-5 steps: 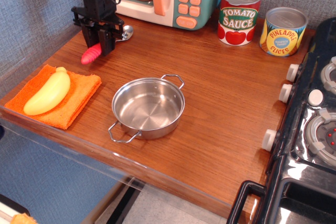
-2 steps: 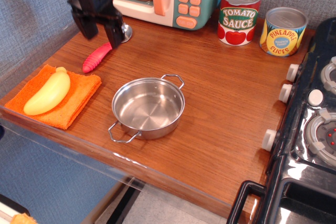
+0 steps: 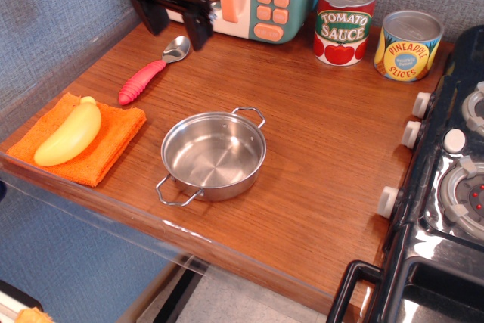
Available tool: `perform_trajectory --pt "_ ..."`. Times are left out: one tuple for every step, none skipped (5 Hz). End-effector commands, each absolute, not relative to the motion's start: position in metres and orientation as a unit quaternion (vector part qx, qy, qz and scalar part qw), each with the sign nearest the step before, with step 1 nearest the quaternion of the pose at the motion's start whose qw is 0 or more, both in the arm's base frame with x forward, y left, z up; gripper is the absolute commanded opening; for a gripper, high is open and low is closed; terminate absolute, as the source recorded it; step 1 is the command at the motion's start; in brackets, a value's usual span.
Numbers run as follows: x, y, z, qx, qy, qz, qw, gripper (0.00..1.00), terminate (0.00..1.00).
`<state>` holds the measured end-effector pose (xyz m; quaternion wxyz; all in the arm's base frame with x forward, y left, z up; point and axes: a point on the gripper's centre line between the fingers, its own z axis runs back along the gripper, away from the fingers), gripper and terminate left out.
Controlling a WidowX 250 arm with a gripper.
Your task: Move the spoon to the front of the oven.
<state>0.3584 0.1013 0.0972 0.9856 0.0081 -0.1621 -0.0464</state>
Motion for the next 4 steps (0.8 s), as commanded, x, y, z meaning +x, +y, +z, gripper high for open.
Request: perform_trajectory --pt "0.3521 0.0868 0.1099 0.028 -0.136 -0.017 0.99 1.0 0.0" --pt "0.3505 0.0831 0.1069 0.045 -0.121 -0.003 0.992 1.0 0.0" --pt "0.3505 0.0831 0.1069 0.045 -0.121 -0.003 0.992 1.0 0.0" --pt "0.3505 0.0831 0.1069 0.045 -0.121 -0.003 0.992 1.0 1.0"
